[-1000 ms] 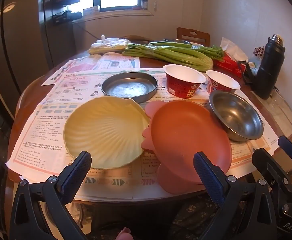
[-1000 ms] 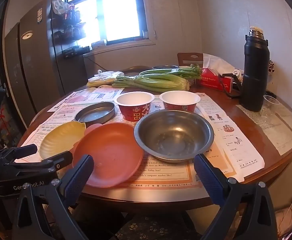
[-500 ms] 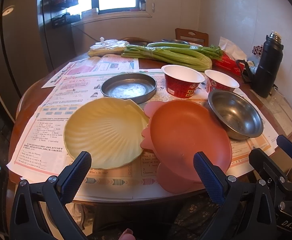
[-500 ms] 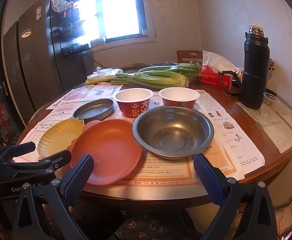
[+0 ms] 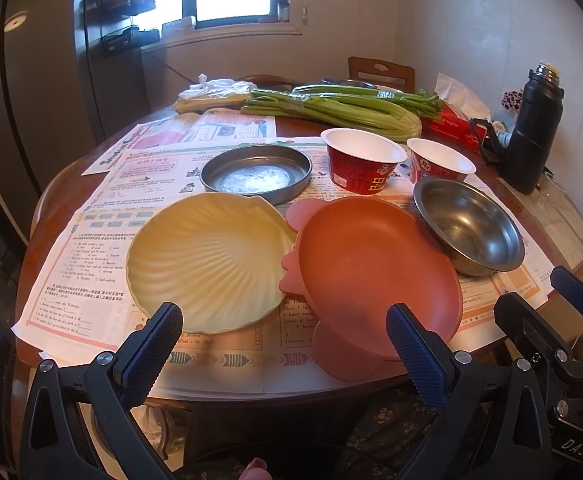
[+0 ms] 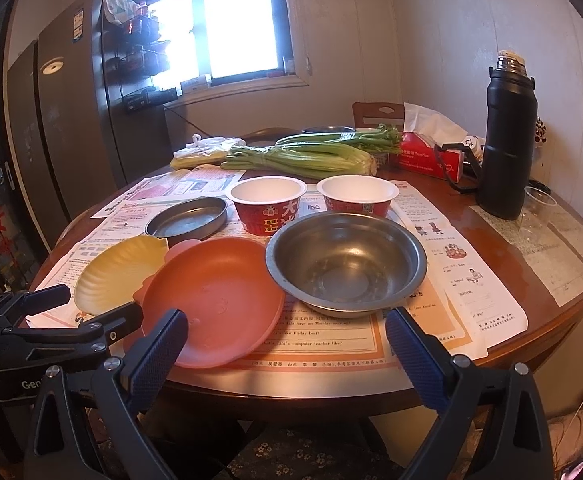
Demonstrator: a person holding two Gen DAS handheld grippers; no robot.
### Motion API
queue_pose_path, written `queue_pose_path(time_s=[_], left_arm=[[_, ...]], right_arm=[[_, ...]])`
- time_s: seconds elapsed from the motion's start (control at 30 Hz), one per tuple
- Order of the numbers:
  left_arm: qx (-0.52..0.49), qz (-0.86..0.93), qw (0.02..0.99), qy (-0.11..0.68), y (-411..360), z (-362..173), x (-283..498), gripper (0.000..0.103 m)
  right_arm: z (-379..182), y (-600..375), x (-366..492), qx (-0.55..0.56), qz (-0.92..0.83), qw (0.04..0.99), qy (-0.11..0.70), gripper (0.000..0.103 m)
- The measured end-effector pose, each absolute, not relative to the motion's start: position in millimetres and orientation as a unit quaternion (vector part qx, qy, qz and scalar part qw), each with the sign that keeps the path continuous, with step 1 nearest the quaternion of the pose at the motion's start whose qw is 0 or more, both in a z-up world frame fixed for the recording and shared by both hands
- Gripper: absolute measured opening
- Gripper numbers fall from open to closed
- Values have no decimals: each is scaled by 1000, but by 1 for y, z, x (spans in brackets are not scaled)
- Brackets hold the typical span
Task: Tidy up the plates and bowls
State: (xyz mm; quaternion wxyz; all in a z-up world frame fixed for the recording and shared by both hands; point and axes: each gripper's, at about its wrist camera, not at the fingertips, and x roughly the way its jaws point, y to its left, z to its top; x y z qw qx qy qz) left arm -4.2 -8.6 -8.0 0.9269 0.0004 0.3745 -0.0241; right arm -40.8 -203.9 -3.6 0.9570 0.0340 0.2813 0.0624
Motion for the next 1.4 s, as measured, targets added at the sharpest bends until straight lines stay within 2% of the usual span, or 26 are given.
queue_pose_path(time_s=[1.4], left_arm=[[1, -27, 928, 371, -7, -6, -2, 102]], right_arm=[[-7, -203, -36, 34, 77, 953, 291, 99]])
